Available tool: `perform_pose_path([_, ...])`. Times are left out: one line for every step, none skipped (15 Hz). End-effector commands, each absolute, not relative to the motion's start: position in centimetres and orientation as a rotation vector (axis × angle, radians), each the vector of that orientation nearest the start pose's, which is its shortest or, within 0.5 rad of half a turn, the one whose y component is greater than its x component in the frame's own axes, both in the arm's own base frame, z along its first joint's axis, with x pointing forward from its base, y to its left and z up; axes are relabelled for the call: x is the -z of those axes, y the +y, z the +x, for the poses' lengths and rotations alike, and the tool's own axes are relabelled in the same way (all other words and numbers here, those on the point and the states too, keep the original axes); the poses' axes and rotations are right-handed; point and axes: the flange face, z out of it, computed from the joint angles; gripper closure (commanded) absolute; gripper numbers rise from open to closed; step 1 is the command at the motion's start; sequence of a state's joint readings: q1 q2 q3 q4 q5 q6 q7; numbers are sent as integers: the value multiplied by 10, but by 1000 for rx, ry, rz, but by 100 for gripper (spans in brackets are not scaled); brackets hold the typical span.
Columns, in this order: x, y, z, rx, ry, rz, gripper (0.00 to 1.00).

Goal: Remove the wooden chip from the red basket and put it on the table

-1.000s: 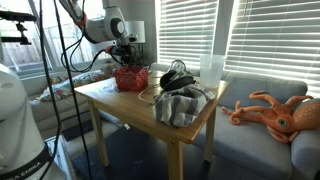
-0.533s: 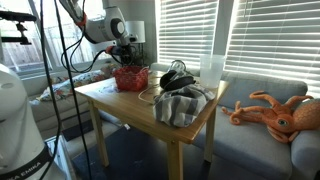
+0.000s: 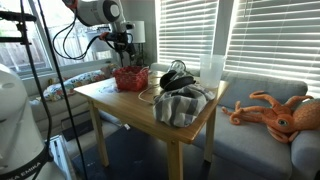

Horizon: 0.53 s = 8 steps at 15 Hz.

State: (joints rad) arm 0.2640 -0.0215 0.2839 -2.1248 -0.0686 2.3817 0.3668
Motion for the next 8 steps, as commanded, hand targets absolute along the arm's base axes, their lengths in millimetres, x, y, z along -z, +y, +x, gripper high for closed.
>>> perform_pose_path([-499, 268, 452, 280, -362, -3080, 0])
perform_pose_path([-511, 260, 446, 250, -366, -3089, 0])
perform_pose_path([-520, 253, 440, 224, -375, -3095, 0])
perform_pose_path([-533, 245, 432, 208, -377, -3104, 0])
perform_pose_path([-542, 237, 426, 197, -368, -3113, 0])
perform_pose_path([-550, 230, 422, 181, -364, -3122, 0])
perform_pose_path([-558, 220, 418, 174, -342, -3142, 0])
perform_pose_path([-563, 212, 414, 161, -333, -3145, 0])
